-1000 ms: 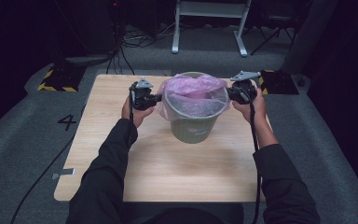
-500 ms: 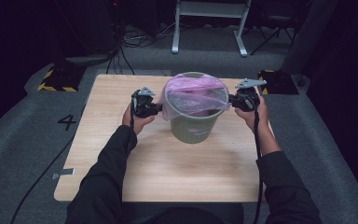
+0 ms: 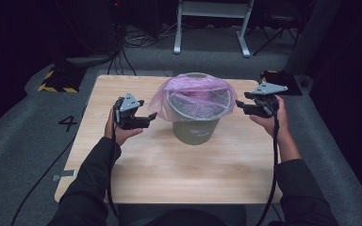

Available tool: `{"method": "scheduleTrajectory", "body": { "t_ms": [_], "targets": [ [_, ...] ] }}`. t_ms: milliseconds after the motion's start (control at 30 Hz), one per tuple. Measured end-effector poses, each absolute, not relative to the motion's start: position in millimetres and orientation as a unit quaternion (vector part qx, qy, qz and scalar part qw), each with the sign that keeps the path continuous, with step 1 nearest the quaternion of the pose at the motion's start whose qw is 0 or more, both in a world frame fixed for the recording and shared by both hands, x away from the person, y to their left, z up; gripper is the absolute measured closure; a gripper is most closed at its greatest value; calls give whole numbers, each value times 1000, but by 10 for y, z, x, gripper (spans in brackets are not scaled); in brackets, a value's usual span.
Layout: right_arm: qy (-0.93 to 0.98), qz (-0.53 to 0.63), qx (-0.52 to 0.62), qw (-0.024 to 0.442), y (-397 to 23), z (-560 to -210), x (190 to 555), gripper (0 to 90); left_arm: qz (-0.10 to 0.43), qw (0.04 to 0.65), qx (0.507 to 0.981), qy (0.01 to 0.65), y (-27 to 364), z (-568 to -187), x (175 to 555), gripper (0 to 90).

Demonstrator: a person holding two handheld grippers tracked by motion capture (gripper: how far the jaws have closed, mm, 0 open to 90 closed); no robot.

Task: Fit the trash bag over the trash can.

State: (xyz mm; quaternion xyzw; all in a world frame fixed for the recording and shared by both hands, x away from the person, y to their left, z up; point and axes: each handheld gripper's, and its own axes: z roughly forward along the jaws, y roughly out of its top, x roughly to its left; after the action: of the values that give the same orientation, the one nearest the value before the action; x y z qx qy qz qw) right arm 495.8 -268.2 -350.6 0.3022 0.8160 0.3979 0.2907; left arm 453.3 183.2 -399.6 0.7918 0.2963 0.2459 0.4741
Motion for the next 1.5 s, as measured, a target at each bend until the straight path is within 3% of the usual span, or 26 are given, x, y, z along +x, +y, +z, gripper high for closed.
{"method": "scheduleTrajectory", "body": {
  "t_ms": [300, 433, 567, 667, 867, 1000, 1500],
  "targets": [
    [847, 372, 220, 309, -2548, -3586, 4697, 400, 249, 446, 822, 253, 1554, -3980, 4422, 229],
    [848, 367, 202, 326, -2484, -3600, 4643, 392, 250, 445, 823, 249, 1485, -3969, 4466, 308],
    [840, 372, 200, 341, -2458, -3577, 4625, 421, 255, 439, 827, 243, 1454, -3958, 4488, 502],
    [842, 377, 187, 338, -2441, -3579, 4609, 503, 252, 441, 830, 230, 1438, -3952, 4483, 626],
    [852, 380, 163, 322, -2424, -3613, 4640, 797, 252, 444, 832, 215, 1443, -3934, 4492, 885],
    [853, 388, 152, 316, -2422, -3638, 4614, 900, 242, 441, 839, 208, 1461, -3937, 4498, 900],
    [868, 374, 154, 288, -2450, -3903, 4581, 900, 230, 423, 850, 211, 1501, -4150, 4467, 900]
  ]
}}
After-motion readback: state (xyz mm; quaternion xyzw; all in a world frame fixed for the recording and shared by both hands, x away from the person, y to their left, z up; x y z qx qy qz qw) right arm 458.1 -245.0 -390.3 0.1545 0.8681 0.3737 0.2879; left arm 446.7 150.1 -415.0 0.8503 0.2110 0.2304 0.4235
